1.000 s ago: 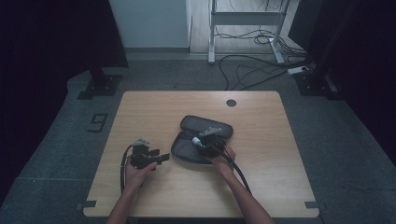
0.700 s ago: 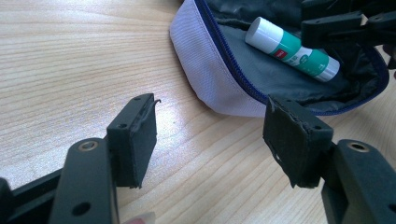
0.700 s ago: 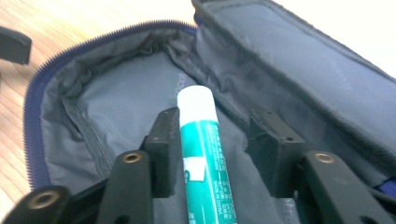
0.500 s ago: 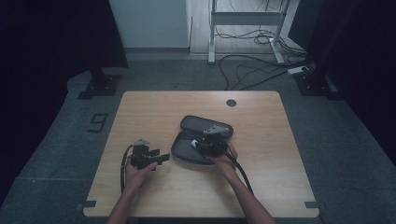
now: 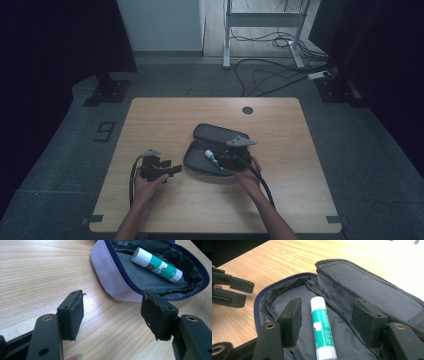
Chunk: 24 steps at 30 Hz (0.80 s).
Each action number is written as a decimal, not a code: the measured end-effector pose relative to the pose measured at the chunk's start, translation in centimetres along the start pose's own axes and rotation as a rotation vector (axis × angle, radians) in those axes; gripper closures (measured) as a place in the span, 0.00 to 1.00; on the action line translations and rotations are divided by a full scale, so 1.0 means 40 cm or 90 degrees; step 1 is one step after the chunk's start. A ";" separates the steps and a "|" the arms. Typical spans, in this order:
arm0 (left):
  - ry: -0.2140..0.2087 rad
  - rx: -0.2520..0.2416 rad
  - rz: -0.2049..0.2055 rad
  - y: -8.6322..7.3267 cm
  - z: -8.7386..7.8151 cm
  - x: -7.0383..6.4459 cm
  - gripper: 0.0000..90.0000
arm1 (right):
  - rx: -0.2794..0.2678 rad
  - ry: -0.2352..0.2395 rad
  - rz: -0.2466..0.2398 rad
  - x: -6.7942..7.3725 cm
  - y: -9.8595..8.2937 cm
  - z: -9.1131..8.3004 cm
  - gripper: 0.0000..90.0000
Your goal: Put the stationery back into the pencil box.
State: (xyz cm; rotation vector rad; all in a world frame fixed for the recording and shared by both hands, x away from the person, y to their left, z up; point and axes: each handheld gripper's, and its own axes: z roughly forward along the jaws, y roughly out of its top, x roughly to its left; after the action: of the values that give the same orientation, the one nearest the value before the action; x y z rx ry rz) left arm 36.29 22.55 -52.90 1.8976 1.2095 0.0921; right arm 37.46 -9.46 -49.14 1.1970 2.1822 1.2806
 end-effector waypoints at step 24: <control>0.000 -0.001 0.000 -0.001 -0.003 -0.001 0.39 | -0.019 -0.053 0.007 -0.084 -0.142 -0.176 0.43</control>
State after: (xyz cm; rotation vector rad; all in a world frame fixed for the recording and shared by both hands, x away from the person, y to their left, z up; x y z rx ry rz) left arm 36.19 22.59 -52.85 1.8959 1.2086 0.0931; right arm 32.12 -17.38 -50.50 1.2306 2.0933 1.2395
